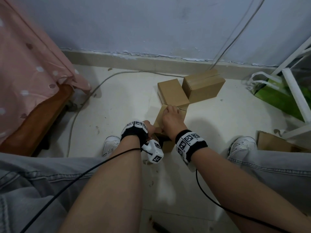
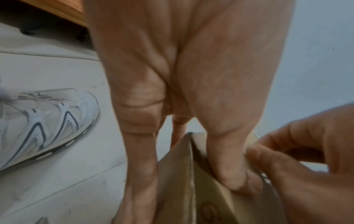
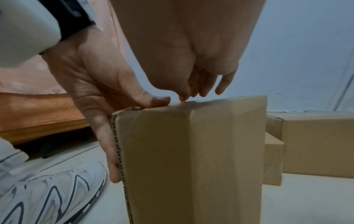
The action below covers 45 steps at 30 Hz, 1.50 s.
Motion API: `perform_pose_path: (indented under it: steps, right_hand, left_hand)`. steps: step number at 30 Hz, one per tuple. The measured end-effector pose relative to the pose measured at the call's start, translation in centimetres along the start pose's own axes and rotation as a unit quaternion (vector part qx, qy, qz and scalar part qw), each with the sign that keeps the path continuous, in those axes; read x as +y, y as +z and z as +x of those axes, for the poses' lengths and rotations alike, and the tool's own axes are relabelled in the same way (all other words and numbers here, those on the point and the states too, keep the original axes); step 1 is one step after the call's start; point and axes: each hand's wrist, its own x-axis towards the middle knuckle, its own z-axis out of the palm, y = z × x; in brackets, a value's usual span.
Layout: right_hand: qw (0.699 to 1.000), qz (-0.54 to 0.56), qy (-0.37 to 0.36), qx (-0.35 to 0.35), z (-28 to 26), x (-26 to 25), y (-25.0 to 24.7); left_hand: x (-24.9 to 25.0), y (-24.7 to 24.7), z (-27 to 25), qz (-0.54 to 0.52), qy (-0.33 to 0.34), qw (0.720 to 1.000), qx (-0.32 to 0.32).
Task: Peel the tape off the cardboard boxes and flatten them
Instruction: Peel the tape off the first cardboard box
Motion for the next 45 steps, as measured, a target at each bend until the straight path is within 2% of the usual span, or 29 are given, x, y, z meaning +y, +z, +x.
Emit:
perform_pose_path:
  steps: [4, 7, 11, 16, 20, 22, 23, 25, 28, 29, 31, 32, 34, 36, 45]
  right_hand:
    - [0.998, 0.025, 0.052, -0.008, -0.2, 1.1, -1.0]
    - [0.992, 0.077, 0.099, -0.001, 0.3, 2.1, -1.6]
    - [0.978, 0.160, 0.134, -0.004, 1.0, 2.2, -1.6]
    - [0.960, 0.244, 0.134, -0.020, 1.1, 2.1, -2.0]
    - [0.969, 0.212, 0.113, -0.058, 1.1, 2.0, -2.7]
    - [0.976, 0.179, 0.096, -0.071, 1.0, 1.5, -2.9]
    - [0.979, 0.173, 0.081, -0.071, 0.8, 1.4, -2.9]
    - [0.982, 0.174, 0.047, -0.063, 0.5, 1.2, -2.7]
    - [0.984, 0.169, 0.015, -0.060, 0.3, 1.0, -2.5]
    - [0.982, 0.180, 0.015, -0.056, 0.3, 1.0, -2.5]
    - [0.976, 0.209, 0.031, -0.055, 0.3, 1.1, -2.7]
    - [0.973, 0.220, 0.042, -0.060, 0.4, 1.2, -2.8]
    - [0.968, 0.228, 0.076, -0.076, 0.6, 1.5, -3.0]
    - [0.968, 0.220, 0.093, -0.077, 0.9, 1.7, -3.0]
    - [0.983, 0.135, 0.078, -0.094, 1.0, 1.2, -2.7]
  left_hand:
    - [-0.5, -0.5, -0.1, 0.014, 0.004, 1.000, 0.001]
    - [-0.6, -0.3, 0.5, -0.021, 0.007, 1.000, 0.000]
    - [-0.3, -0.2, 0.2, -0.011, 0.019, 1.000, -0.002]
    - [-0.6, -0.4, 0.5, -0.034, 0.018, 0.999, 0.003]
    - [-0.1, -0.2, 0.8, 0.004, -0.008, 1.000, 0.002]
    - [-0.3, 0.3, 2.0, 0.005, -0.020, 0.999, 0.025]
    - [-0.2, 0.4, 2.0, 0.019, -0.025, 0.999, 0.030]
    - [0.3, 0.0, 0.6, 0.029, -0.009, 1.000, -0.005]
    - [0.4, -0.4, -0.1, 0.008, -0.021, 1.000, 0.009]
    - [0.6, -0.5, -0.2, -0.022, -0.032, 0.999, 0.024]
    - [0.0, -0.5, 0.3, 0.001, -0.019, 1.000, 0.021]
    - [-0.1, -0.3, 0.4, -0.028, -0.034, 0.999, 0.020]
    - [-0.4, 0.2, 1.2, 0.012, -0.009, 1.000, 0.027]
    - [-0.6, 0.6, 1.7, -0.028, 0.005, 0.999, 0.023]
    - [-0.5, 0.2, 1.4, -0.022, 0.009, 1.000, 0.000]
